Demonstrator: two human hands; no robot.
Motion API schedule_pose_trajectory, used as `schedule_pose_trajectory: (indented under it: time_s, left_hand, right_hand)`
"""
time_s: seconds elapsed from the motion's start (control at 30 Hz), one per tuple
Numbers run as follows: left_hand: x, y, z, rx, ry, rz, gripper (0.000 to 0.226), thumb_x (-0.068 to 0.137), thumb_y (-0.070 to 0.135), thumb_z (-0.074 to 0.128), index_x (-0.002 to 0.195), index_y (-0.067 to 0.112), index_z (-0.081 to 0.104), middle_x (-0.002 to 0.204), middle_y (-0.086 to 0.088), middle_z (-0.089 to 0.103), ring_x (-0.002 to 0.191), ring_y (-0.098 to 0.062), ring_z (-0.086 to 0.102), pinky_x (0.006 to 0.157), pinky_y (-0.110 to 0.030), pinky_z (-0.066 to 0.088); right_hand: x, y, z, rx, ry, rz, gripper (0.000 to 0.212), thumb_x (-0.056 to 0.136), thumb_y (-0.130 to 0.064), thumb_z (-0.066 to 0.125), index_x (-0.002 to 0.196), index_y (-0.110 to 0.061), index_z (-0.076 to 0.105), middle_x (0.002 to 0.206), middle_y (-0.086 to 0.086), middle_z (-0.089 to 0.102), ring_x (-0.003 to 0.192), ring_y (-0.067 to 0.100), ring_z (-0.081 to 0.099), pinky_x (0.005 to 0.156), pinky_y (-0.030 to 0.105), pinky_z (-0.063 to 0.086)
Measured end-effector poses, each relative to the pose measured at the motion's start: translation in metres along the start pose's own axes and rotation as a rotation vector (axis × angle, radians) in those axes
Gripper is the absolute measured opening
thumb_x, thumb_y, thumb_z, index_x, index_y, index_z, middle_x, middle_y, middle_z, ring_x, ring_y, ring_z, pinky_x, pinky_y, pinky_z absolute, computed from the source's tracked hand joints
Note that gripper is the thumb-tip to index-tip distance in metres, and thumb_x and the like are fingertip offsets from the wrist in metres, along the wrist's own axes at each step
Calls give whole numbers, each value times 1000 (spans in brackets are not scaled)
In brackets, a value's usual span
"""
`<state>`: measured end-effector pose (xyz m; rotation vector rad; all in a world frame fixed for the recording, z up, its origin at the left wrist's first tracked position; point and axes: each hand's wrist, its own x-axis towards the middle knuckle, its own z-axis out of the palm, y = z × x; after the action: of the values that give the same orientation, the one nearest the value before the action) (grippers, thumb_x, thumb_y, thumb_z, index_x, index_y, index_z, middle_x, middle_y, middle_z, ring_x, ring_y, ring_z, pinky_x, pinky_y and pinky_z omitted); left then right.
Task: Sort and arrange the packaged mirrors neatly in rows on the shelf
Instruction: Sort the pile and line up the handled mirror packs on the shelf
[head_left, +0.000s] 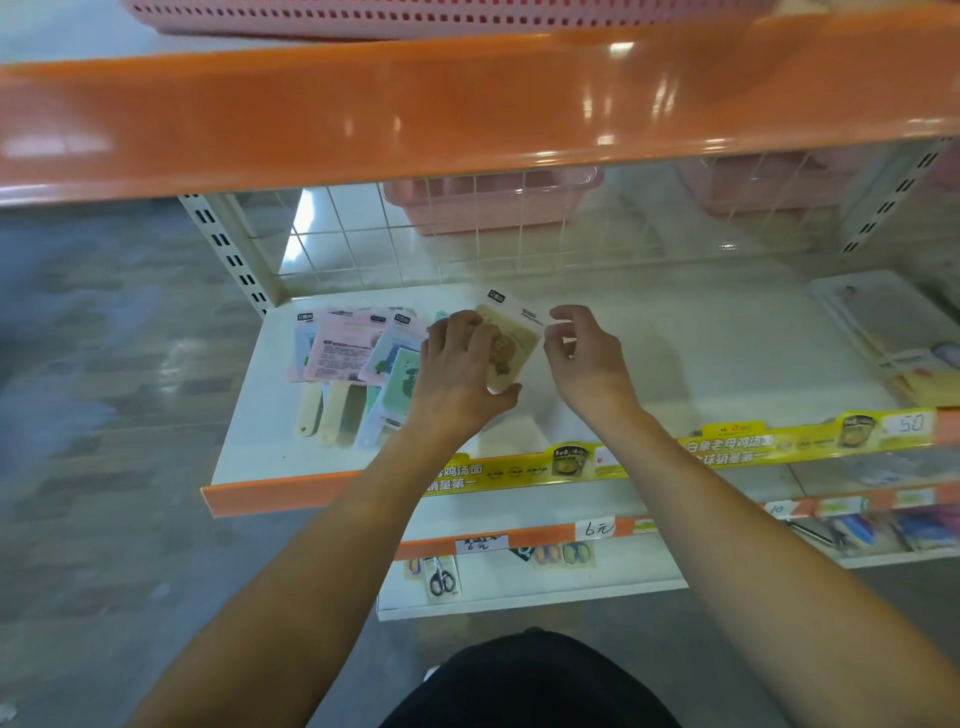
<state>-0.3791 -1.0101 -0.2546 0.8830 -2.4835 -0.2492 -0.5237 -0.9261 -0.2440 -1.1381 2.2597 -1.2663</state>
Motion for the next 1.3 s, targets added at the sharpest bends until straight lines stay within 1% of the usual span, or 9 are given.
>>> schedule_pose_trajectory:
  time_s: [0.2, 0.3, 0.43, 0.6, 0.8, 0.93, 1.03, 1.13, 1.3]
  left_hand:
    - [-7, 4, 10, -22, 28, 30, 70, 59, 44, 83, 111, 3, 60, 120, -17, 53, 109, -38, 48, 88, -45, 46]
    - [-7, 6, 10, -34, 50, 65, 70, 58, 43, 84, 110, 4, 60, 120, -17, 54, 109, -38, 49, 89, -45, 47]
    - [-11, 3, 10, 53, 16, 88, 80, 53, 40, 88, 116, 4, 53, 119, -21, 53, 108, -42, 52, 85, -46, 50]
    - [-18, -2, 9, 180, 75, 78, 46, 62, 20, 85, 101, 7, 64, 100, -12, 62, 78, -33, 64, 54, -34, 53]
    - [-9, 2, 5, 115, 134, 48, 13, 72, 9, 74, 81, 8, 65, 78, -7, 60, 59, -30, 61, 42, -29, 39]
    - [-6, 18, 0, -159, 80, -148, 11, 86, 19, 62, 85, 9, 60, 85, -4, 64, 64, -24, 62, 55, -35, 48]
    - [-2, 34, -5, -518, -26, -352, 17, 91, 26, 61, 83, 11, 56, 84, 4, 68, 60, -12, 67, 53, -26, 50]
    - [1, 37, -4, -801, -86, -471, 20, 92, 28, 61, 95, 8, 62, 88, 2, 71, 59, -11, 70, 53, -21, 53]
    - [3, 20, 5, -502, -116, -471, 40, 82, 54, 65, 101, 19, 63, 93, 12, 66, 73, -7, 64, 61, -21, 46]
  right_hand:
    - [5, 5, 7, 168, 14, 107, 36, 88, -34, 66, 120, -22, 54, 102, -2, 64, 77, 19, 67, 76, 35, 54]
    - [7, 5, 11, 274, 9, 151, 35, 86, -22, 70, 118, -21, 55, 95, 2, 60, 79, 23, 69, 75, 42, 59]
    - [13, 4, 8, 344, 50, 160, 34, 86, -12, 68, 118, -20, 59, 95, -2, 58, 90, 21, 66, 70, 36, 61]
    - [17, 8, 4, 399, 56, 180, 34, 88, -9, 67, 121, -16, 59, 102, 4, 58, 92, 23, 67, 67, 32, 61]
    - [17, 4, 1, 570, 97, 223, 34, 93, -18, 62, 125, -11, 51, 104, 4, 64, 75, 17, 71, 68, 32, 60]
    - [14, 5, 2, 563, 8, 258, 24, 99, -16, 44, 118, -11, 58, 107, 14, 67, 76, 25, 68, 76, 36, 60]
    - [11, 4, 5, 493, -79, 289, 25, 96, -22, 52, 121, -20, 56, 100, 5, 67, 78, 29, 71, 79, 37, 60]
    - [10, 5, 5, 510, -64, 277, 31, 93, -21, 61, 123, -17, 51, 98, 9, 68, 74, 19, 72, 67, 29, 60]
    - [14, 9, -1, 418, 40, 178, 30, 91, -14, 63, 119, -18, 51, 102, 9, 64, 79, 20, 70, 64, 38, 61]
